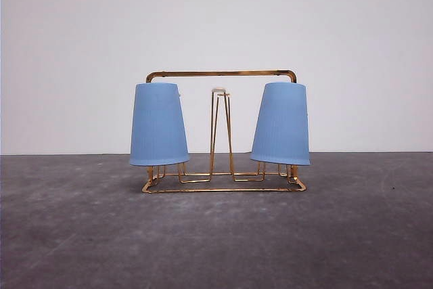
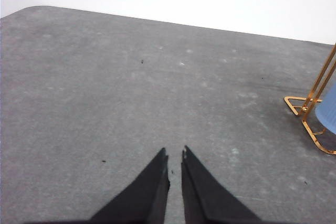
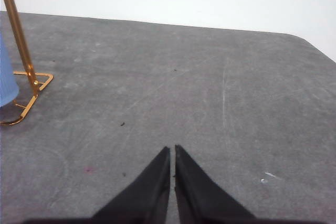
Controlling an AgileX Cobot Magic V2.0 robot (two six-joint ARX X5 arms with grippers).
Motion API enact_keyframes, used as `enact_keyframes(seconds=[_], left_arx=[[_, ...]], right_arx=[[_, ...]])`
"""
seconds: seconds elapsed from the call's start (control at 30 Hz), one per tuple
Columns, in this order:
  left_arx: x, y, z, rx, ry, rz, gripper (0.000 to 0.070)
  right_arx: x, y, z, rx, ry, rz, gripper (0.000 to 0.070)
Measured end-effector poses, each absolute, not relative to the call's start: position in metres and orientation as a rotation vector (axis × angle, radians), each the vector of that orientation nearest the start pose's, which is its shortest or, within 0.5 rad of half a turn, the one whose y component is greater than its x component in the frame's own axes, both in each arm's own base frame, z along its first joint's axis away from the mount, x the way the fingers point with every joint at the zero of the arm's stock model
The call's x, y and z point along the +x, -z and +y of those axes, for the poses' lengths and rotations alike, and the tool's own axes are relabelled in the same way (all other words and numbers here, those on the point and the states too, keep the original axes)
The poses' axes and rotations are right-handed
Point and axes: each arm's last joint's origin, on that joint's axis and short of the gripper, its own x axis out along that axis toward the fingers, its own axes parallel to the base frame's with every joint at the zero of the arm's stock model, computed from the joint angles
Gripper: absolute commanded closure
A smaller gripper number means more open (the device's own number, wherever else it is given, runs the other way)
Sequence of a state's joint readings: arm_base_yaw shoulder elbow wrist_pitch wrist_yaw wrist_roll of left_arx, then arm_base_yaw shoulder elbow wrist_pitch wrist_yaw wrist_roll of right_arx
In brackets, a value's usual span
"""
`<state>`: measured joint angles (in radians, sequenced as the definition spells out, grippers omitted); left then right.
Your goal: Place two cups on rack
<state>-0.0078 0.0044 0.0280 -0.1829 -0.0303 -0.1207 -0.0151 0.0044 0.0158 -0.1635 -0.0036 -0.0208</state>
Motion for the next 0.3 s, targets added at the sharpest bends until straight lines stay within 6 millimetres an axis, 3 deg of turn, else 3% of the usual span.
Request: enact_keyframes(seconds=[0.3], left_arx=[[0.0950, -0.1551, 0.0001, -0.117, -0.032, 0.158, 0.0674]], right_arx=[[0.0959, -0.1528, -0.0013, -0.019, 0.010, 0.152, 0.0687]])
